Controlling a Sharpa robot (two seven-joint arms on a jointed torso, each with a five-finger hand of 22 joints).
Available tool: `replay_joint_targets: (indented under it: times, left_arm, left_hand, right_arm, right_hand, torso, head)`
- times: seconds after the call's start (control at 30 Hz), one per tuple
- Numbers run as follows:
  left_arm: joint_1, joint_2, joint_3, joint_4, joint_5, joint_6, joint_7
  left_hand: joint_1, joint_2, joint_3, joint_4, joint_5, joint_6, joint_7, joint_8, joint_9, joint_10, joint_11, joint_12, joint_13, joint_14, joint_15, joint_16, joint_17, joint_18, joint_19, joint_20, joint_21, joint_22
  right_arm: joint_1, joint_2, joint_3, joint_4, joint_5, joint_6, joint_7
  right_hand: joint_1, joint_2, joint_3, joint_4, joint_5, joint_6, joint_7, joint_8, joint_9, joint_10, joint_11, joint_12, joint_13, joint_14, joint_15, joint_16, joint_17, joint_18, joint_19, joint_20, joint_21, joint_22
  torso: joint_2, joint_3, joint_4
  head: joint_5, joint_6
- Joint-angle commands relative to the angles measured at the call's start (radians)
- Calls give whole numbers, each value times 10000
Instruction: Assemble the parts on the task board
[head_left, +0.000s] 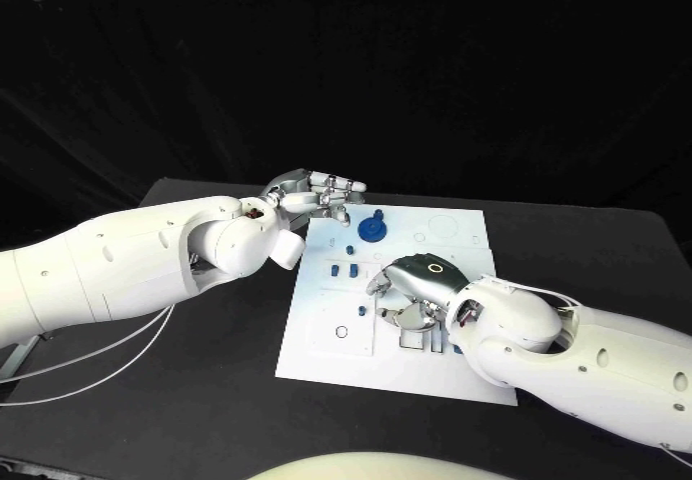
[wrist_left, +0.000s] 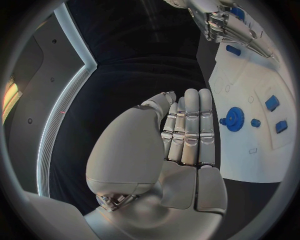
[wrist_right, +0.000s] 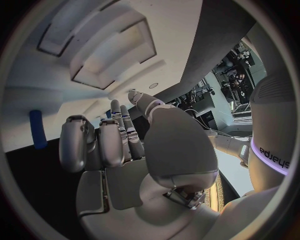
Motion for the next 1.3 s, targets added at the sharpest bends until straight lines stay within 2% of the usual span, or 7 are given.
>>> replay_joint_targets:
  times: [0.03, 0.23, 0.43, 0.57, 0.9, 1.03, 1.3]
  left_arm:
    - [10, -5, 5, 6, -65, 73, -15]
    - [10, -15, 5, -9, -67, 75, -10]
    - [10, 11, 1, -29, -68, 104, 3]
    - [9, 17, -7, -32, -75, 103, 19]
    - [8, 1, -16, -18, -80, 93, 48]
    - [7, -6, -17, -10, -80, 97, 51]
    - [7, -29, -17, -2, -80, 112, 31]
  left_hand:
    - [-102, 4, -70, -2, -32, -62, -1, 23, -10, -55, 19, 34, 17, -37, 17, -25, -9, 46, 0, 85, -35, -8]
    - [-106, 3, -79, 1, -32, -62, -4, 25, -11, -58, 18, 41, 19, -35, 17, -24, -11, 47, 1, 86, -41, -12]
    - [-97, -4, -87, -7, -31, -63, -9, 27, -11, -62, 13, 49, 21, -34, 14, -24, -14, 49, 3, 86, -47, -16]
    - [-43, 0, -91, -43, -25, -61, -17, 33, -12, -70, 4, 75, 29, -33, 3, -25, -24, 55, 12, 82, -58, -23]
    - [-33, -2, -94, -51, -25, -61, -18, 35, -13, -71, 3, 81, 31, -34, 1, -25, -26, 56, 14, 81, -60, -25]
    - [-33, -2, -94, -51, -25, -61, -18, 35, -13, -71, 3, 81, 31, -34, 1, -25, -26, 56, 14, 81, -60, -25]
    - [-29, -5, -102, -55, -26, -62, -18, 36, -14, -75, 3, 89, 32, -33, 1, -25, -29, 56, 17, 80, -63, -26]
  right_arm:
    - [172, -303, 55, 327, 216, -117, -69]
    - [678, -1069, 175, 745, 600, 31, -92]
    - [978, -1411, 209, 362, 471, 505, 16]
    - [1024, -1493, 212, 128, 240, 767, 65]
    - [1015, -1516, 188, -161, 13, 1309, 137]
    - [1003, -1434, 171, -261, -34, 1417, 59]
    - [977, -1355, 156, -425, -86, 1553, -88]
  right_hand:
    - [-46, -53, -83, -11, 24, 49, -40, 65, -17, -83, 8, 68, -10, 236, 86, -55, -7, 82, -16, 19, -55, 1327]
    - [-34, -41, -134, -24, -15, 111, -127, 79, -36, -82, -41, 147, -13, 241, 54, -47, -1, 80, 2, 8, -40, 1338]
    - [0, -70, -311, -64, -136, 140, -339, 65, -99, -282, -88, 216, -67, 260, 12, -4, 56, 92, -19, -29, -112, 1313]
    - [19, -84, -396, -80, -146, 175, -469, 70, -120, -323, -85, 274, -80, 283, 12, 48, 123, 81, 9, -36, -76, 1336]
    - [2, -145, -542, -84, -128, 171, -570, 56, -156, -380, -78, 343, -97, 286, 16, 59, 127, 81, 7, -36, -96, 1333]
    - [88, -23, -538, -102, -114, 230, -623, 73, -178, -317, -95, 466, -94, 289, 4, 78, 150, 69, 42, -42, -49, 1363]
    - [253, 191, -374, -156, -210, 523, -454, 162, -187, -57, -202, 705, -105, 312, -76, 135, 216, 35, 148, -101, 106, 1452]
  torso:
    - [2, -8, -1]
    - [3, -1, -26]
    - [-4, -5, -19]
    - [10, 14, -2]
    - [19, 2, 5]
    - [15, 2, 9]
    - [14, 5, 6]
  head:
    - [-68, 41]
    - [-217, 138]
    - [-396, 273]
    - [-445, 302]
    - [-455, 291]
    - [-444, 290]
    - [-428, 271]
